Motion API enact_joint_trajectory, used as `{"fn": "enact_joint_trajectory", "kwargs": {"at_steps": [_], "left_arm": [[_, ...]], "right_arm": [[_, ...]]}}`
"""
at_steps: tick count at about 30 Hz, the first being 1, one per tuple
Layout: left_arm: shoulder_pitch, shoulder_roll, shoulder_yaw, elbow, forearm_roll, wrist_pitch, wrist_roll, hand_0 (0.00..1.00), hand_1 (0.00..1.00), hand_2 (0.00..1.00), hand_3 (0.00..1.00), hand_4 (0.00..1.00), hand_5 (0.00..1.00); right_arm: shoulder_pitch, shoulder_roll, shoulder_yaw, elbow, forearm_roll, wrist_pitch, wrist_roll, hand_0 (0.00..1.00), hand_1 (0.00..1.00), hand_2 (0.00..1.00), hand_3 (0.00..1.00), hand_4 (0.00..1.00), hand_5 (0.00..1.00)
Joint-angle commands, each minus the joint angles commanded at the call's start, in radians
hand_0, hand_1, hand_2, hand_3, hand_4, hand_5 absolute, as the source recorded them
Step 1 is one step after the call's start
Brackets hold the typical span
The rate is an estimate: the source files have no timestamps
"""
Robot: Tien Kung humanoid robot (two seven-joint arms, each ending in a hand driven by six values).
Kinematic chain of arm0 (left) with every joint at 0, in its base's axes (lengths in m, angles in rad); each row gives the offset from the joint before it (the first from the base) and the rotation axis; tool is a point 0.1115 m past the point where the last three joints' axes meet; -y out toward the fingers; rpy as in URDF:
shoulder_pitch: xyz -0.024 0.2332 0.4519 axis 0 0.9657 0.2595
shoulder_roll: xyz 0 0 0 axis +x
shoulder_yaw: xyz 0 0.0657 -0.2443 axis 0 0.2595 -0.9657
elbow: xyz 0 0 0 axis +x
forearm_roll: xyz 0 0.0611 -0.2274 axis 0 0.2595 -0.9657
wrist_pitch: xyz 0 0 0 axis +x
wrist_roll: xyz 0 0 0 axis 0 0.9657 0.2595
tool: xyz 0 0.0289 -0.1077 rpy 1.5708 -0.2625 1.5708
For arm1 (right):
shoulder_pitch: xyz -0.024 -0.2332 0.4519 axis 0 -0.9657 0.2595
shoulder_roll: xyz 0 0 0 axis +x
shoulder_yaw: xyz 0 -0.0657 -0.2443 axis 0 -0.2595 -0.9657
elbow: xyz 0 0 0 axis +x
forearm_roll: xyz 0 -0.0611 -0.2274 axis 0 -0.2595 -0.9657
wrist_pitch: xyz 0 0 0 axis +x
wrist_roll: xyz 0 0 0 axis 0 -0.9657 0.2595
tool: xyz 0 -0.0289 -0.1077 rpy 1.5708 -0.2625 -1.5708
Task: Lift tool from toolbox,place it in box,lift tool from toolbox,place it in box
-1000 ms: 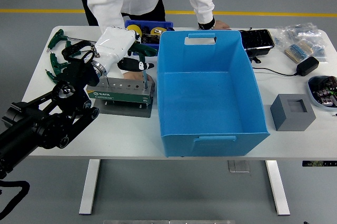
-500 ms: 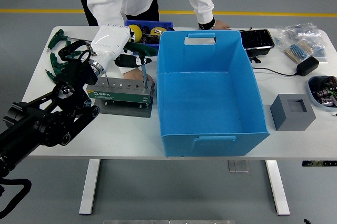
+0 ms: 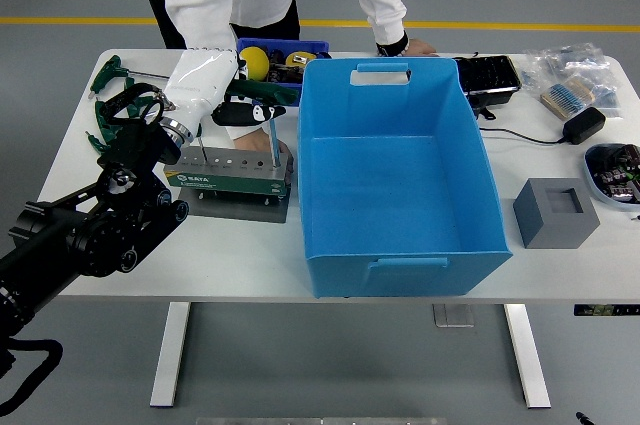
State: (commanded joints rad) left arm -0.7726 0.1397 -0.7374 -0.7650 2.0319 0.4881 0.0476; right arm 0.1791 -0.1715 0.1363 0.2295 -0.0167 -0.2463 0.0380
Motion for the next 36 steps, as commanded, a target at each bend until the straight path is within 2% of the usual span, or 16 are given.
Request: {"fn": "enact_joint_trajectory", "kwargs": {"at_steps": [7, 20, 24, 28, 29, 34, 35, 36], "left_arm": [[0.001, 0.000, 0.005, 0.000, -0.029, 0.032, -0.028, 0.201, 0.046, 0.114, 0.110, 0.998, 0.668], [-0.002, 0.022, 0.008, -0.047, -0.024, 0.050, -0.068, 0.194, 0.031, 0.089, 0.083, 0.948, 0.679], [0.001, 0.024, 0.008, -0.029, -0.014, 0.043, -0.071, 0.172, 0.008, 0.075, 0.065, 0.918, 0.652], [0.006, 0.025, 0.005, -0.019, -0.048, 0.009, -0.075, 0.172, 0.008, 0.075, 0.065, 0.918, 0.652], [0.008, 0.025, 0.004, -0.019, -0.057, 0.003, -0.077, 0.197, 0.137, 0.206, 0.261, 0.961, 0.654], [0.015, 0.027, 0.000, -0.044, -0.087, 0.001, -0.087, 0.197, 0.137, 0.206, 0.261, 0.961, 0.654], [0.015, 0.027, 0.000, -0.049, -0.088, 0.000, -0.087, 0.206, 0.163, 0.236, 0.333, 0.998, 0.745], [0.015, 0.028, 0.000, -0.058, -0.089, -0.002, -0.087, 0.206, 0.163, 0.236, 0.333, 0.998, 0.745]], "right_arm": [[0.000, 0.000, -0.001, 0.000, 0.002, 0.000, 0.001, 0.671, 0.641, 0.717, 0.577, 0.837, 0.746], [-0.005, 0.001, -0.001, -0.002, 0.002, 0.000, 0.001, 0.671, 0.640, 0.717, 0.576, 0.835, 0.745], [-0.005, 0.001, 0.002, -0.002, -0.003, 0.000, -0.001, 0.671, 0.641, 0.717, 0.575, 0.834, 0.744], [-0.005, 0.002, 0.002, -0.002, -0.002, 0.000, -0.001, 0.671, 0.641, 0.717, 0.575, 0.834, 0.744], [-0.005, 0.002, 0.002, -0.002, -0.003, 0.000, -0.001, 0.670, 0.641, 0.717, 0.575, 0.834, 0.742], [-0.006, 0.002, 0.001, -0.003, 0.000, -0.001, 0.001, 0.670, 0.641, 0.717, 0.575, 0.834, 0.742], [-0.006, 0.002, 0.001, -0.003, -0.001, -0.001, 0.000, 0.671, 0.641, 0.717, 0.575, 0.833, 0.741], [-0.006, 0.002, 0.001, -0.003, -0.002, -0.001, 0.000, 0.671, 0.641, 0.717, 0.575, 0.833, 0.741]]}}
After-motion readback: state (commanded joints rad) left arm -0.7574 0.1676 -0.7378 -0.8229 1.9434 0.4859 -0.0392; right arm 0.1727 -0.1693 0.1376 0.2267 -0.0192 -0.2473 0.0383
